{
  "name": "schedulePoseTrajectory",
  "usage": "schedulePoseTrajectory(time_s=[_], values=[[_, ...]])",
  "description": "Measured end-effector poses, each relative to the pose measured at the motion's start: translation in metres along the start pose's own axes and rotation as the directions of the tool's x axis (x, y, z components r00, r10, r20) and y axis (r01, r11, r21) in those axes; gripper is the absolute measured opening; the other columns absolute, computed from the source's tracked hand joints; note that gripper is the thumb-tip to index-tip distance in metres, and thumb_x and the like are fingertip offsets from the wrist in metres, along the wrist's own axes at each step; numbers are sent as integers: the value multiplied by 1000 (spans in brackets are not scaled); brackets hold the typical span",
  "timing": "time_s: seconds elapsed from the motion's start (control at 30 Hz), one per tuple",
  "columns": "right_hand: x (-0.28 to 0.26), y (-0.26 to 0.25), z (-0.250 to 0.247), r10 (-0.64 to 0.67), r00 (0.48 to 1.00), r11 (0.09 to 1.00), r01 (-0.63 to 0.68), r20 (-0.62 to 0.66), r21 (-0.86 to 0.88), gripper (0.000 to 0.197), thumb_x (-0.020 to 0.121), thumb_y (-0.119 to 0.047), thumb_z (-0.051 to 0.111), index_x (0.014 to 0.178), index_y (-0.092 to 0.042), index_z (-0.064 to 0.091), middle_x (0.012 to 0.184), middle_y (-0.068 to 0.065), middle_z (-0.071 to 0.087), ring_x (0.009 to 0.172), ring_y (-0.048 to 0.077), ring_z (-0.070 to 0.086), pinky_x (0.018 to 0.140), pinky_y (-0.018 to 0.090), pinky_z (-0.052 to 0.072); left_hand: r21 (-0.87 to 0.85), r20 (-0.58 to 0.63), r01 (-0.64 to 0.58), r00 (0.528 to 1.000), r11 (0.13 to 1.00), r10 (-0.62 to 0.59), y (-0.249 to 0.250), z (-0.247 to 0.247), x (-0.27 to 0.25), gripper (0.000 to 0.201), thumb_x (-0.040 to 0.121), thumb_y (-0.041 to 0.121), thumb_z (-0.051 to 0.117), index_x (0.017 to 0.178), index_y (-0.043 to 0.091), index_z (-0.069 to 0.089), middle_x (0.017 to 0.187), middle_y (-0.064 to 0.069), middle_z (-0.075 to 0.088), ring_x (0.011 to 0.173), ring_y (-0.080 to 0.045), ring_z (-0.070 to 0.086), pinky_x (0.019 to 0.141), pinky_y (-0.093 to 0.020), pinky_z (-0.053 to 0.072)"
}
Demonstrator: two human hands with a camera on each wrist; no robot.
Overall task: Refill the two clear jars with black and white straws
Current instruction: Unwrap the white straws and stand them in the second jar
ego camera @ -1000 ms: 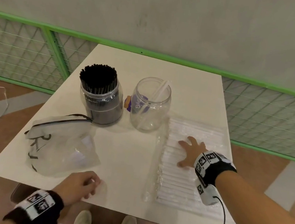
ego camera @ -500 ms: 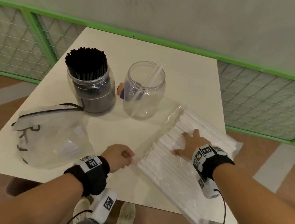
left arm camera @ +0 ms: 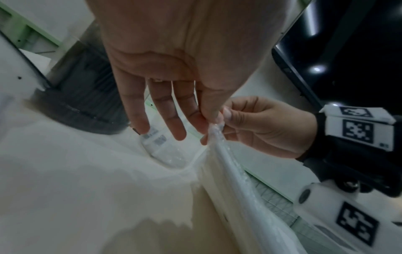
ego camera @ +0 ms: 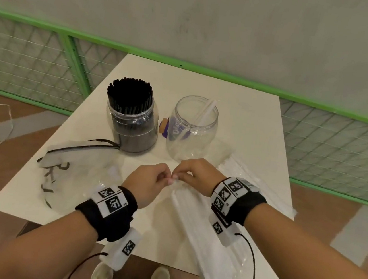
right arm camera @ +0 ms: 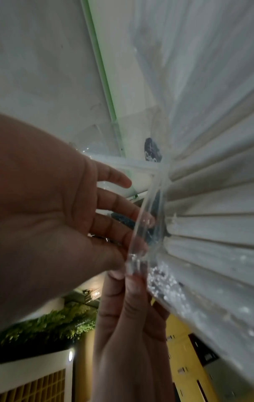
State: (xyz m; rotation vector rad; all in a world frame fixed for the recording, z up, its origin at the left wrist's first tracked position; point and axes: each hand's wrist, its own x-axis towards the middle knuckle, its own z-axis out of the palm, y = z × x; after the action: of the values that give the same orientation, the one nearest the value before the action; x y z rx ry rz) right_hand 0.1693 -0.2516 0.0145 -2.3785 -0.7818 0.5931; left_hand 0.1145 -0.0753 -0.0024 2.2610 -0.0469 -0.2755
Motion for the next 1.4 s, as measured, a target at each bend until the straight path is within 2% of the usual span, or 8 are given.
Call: schedulePoseTrajectory(time_s=[0.23, 0.37, 0.47, 0.6, 0.7, 1.03, 1.27, 1.4], values=[[-1, -2, -14, -93, 993, 996, 92, -67, -20, 13, 92, -16, 60, 97, -9, 70, 97, 3, 66, 92, 18, 59, 86, 31, 44, 14, 7, -93, 996, 996, 93, 19, -15, 2, 14, 85, 36, 55, 76, 25, 55, 74, -5, 63, 72, -21, 55, 71, -40, 45], [-8, 7, -45, -152, 962, 982, 121, -228, -144, 10, 91, -10, 57, 90, -10, 67, 89, -6, 60, 84, 12, 54, 80, 26, 41, 72, -63, -148, 986, 986, 153, 35, -41, 13, 13, 90, 24, 58, 78, 26, 54, 75, 0, 62, 72, -17, 54, 70, -35, 44], [-22, 28, -73, -150, 918, 971, 68, -368, -228, 10, 90, -8, 57, 88, -11, 66, 87, -8, 55, 82, 14, 53, 77, 24, 37, 43, -112, -188, 975, 981, 191, 43, -67, 19, 13, 90, 21, 60, 77, 23, 56, 69, -4, 60, 66, -22, 53, 66, -36, 44], [-40, 51, -111, -110, 876, 941, -61, -470, -333, 12, 91, -15, 56, 89, -11, 67, 90, 1, 59, 84, 26, 57, 77, 34, 42, 69, -150, -199, 967, 977, 208, 53, -90, 23, 9, 91, 19, 59, 83, 16, 59, 70, -7, 61, 65, -22, 53, 63, -28, 41], [-54, 68, -138, -35, 844, 912, -192, -536, -362, 9, 92, -15, 58, 90, -13, 67, 94, 5, 62, 87, 30, 57, 77, 37, 43, 100, -200, -205, 954, 974, 222, 58, -106, 26, 10, 92, 21, 57, 82, 22, 58, 75, -2, 63, 67, -13, 54, 60, -20, 39], [-100, 81, -184, 198, 739, 870, -436, -644, -232, 13, 97, -18, 49, 95, -14, 61, 93, -3, 51, 89, 20, 50, 70, 28, 29, 171, -282, -148, 940, 974, 192, 58, -146, 38, 14, 93, 20, 55, 79, 23, 59, 74, 3, 67, 75, -16, 61, 66, -28, 43], [-98, 68, -190, 210, 705, 940, -337, -677, -59, 19, 94, -6, 51, 80, -17, 56, 76, 3, 60, 66, 11, 58, 56, 20, 43, 192, -313, -102, 936, 976, 160, 61, -151, 43, 14, 92, 26, 56, 78, 26, 58, 76, 1, 66, 76, -20, 61, 74, -38, 50], [-97, 73, -189, 200, 661, 967, -253, -723, 37, 19, 92, -1, 53, 80, -14, 60, 73, 4, 63, 57, 3, 60, 56, 11, 48, 138, -315, -101, 939, 985, 140, 66, -154, 42, 12, 91, 24, 59, 79, 22, 61, 77, 0, 67, 78, -18, 62, 71, -30, 47]])
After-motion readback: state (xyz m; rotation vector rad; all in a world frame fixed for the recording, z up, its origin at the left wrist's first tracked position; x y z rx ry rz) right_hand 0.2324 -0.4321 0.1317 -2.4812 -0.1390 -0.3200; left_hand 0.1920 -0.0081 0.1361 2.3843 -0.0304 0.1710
